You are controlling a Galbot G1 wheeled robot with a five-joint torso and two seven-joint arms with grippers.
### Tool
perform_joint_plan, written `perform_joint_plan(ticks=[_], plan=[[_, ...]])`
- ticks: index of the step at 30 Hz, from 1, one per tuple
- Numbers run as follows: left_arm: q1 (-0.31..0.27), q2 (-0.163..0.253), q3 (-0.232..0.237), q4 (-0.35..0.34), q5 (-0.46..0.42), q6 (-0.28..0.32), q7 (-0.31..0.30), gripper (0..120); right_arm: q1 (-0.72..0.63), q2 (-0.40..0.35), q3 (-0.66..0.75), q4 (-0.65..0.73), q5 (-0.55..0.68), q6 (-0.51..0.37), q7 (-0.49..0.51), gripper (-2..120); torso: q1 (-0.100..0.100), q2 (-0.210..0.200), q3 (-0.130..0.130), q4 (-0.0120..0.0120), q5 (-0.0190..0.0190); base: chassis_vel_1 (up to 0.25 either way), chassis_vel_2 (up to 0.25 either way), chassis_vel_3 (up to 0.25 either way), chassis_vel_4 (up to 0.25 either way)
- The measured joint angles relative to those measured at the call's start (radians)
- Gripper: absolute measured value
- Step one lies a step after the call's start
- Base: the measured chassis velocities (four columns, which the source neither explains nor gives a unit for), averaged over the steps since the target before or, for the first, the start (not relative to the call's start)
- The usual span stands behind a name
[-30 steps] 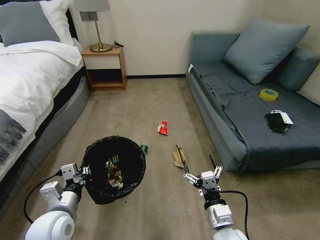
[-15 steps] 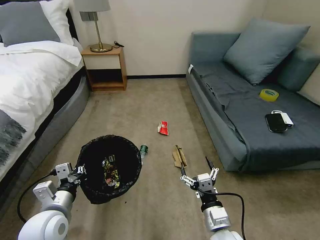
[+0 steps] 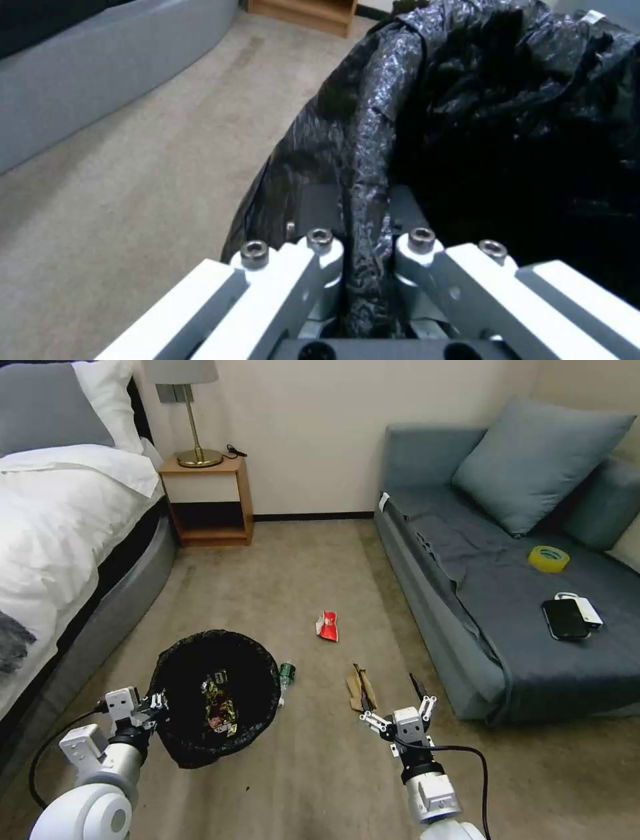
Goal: Pick up the trash bin, then pick up the garbage on the floor and place it into the trash bin.
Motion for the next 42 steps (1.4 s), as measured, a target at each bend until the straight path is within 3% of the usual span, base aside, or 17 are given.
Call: perform_joint_plan(ticks=[18,29,33,41,42], plan=[[0.008,0.005,-0.037,-0.006,-0.017,-0.001,0.006,4,0.038,-0.003,-0.034,-0.049,0.025,-0.007,-0.003,100,0.000,0.000,0.000,-0.0001,-0.0001,-0.144,0.145,0.149,-0.151],[-0.001,0.010,-0.038,0.006,-0.019,0.004,0.011,4,0.141,-0.053,-0.064,-0.186,0.132,0.003,0.003,100,0.000,0.000,0.000,-0.0001,0.0000,-0.120,0.132,0.114,-0.124],[-0.006,0.005,-0.042,0.015,-0.013,0.002,0.029,4,0.192,-0.093,-0.083,-0.242,0.230,-0.062,-0.015,100,0.000,0.000,0.000,0.0001,0.0002,0.000,0.000,0.000,0.000],[-0.002,-0.003,-0.045,0.023,0.003,-0.018,0.055,4,0.344,-0.279,-0.194,-0.304,0.670,-0.378,-0.026,100,0.000,0.000,0.000,-0.0001,0.0002,0.000,0.000,0.000,0.000],[-0.002,-0.003,-0.045,0.023,0.003,-0.018,0.055,4,0.344,-0.279,-0.194,-0.304,0.670,-0.378,-0.026,100,0.000,0.000,0.000,-0.0001,0.0002,0.000,0.000,0.000,0.000]])
